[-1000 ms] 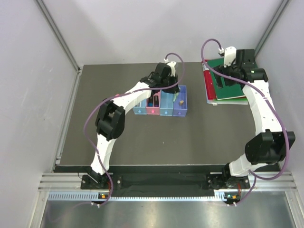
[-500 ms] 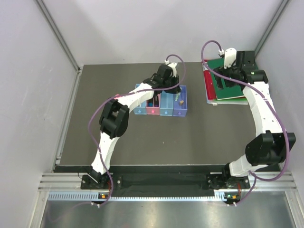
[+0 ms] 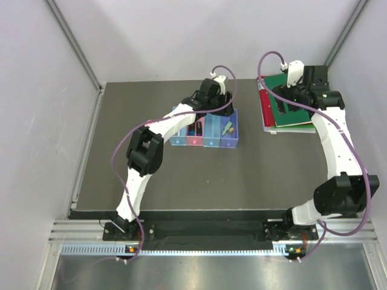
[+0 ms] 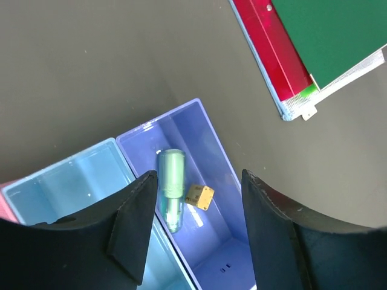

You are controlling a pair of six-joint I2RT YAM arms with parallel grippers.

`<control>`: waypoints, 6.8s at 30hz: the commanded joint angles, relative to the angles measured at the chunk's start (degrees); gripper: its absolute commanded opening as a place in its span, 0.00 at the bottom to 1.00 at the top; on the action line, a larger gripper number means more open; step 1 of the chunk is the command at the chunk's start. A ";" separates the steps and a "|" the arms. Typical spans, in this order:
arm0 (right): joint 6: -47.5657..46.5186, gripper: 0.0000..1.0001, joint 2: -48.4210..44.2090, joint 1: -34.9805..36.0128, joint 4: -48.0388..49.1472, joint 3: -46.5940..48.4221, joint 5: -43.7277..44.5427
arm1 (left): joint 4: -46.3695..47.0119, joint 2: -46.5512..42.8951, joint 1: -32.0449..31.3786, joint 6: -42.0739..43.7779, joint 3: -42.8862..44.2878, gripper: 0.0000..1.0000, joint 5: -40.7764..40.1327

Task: Sort the stationery into containers
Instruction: Place the stationery in the storage box, then pick up the storage box at the center of the board, then place the storage box in the storage box, then reset both arms

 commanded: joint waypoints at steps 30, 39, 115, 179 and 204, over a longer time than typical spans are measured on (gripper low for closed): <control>-4.20 0.99 -8.13 0.72 -3.09 0.07 -4.64 | -29.21 -33.65 19.75 36.37 -26.46 0.99 -20.03; -3.15 1.00 -8.75 0.81 -2.12 -0.45 -4.82 | -30.26 -26.71 23.18 37.25 -23.92 0.97 -14.75; -3.23 1.00 -15.43 -1.12 -0.54 -11.00 0.19 | -35.45 2.39 -0.29 41.64 19.59 0.01 -6.75; -3.14 1.00 -16.66 -1.04 -6.33 -6.79 -9.48 | -25.68 -46.97 1.90 30.76 -17.39 0.99 -32.41; -5.78 1.00 -20.00 2.74 -16.27 -4.85 -16.07 | -31.40 -67.40 18.43 21.17 -33.05 0.99 -28.72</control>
